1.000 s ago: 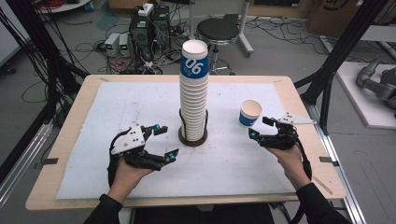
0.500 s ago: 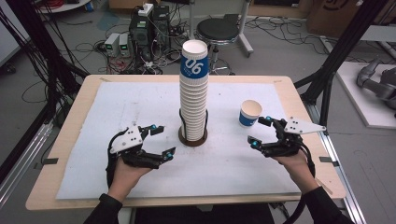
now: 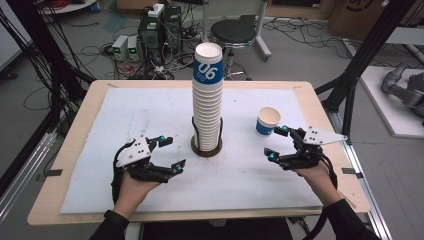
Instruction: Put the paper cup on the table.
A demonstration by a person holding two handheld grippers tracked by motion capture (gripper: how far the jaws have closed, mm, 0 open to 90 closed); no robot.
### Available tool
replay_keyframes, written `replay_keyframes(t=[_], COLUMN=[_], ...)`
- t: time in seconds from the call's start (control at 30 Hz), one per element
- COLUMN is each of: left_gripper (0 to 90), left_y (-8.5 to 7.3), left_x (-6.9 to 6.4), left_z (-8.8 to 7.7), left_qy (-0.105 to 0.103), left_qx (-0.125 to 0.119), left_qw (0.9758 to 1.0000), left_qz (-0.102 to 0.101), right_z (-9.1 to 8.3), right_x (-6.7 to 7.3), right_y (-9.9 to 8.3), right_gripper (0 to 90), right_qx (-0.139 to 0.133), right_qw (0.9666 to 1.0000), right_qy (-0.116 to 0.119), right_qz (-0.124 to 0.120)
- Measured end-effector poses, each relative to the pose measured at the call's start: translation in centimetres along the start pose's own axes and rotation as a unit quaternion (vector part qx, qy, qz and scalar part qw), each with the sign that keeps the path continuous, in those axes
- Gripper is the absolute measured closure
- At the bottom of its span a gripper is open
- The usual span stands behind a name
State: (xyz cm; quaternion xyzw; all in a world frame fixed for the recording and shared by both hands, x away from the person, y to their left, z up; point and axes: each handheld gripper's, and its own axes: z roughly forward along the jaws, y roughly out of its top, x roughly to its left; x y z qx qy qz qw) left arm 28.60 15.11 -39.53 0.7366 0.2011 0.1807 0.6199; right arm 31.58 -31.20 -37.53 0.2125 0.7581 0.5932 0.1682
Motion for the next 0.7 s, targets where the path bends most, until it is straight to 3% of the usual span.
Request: replay_keyframes(t=[0.7], left_gripper=[16.5], left_y=[-0.29], left_x=[0.34], left_z=[0.21], left_qy=[0.004], left_qx=[0.011], left_qw=[0.9999], left_qz=[-0.005], right_z=[0.55], right_x=[-0.20], right_y=[-0.50], right_gripper=[15.0], right_qx=[0.017], right_qw=[0.9998], right_qy=[0.004], right_qz=[0.000])
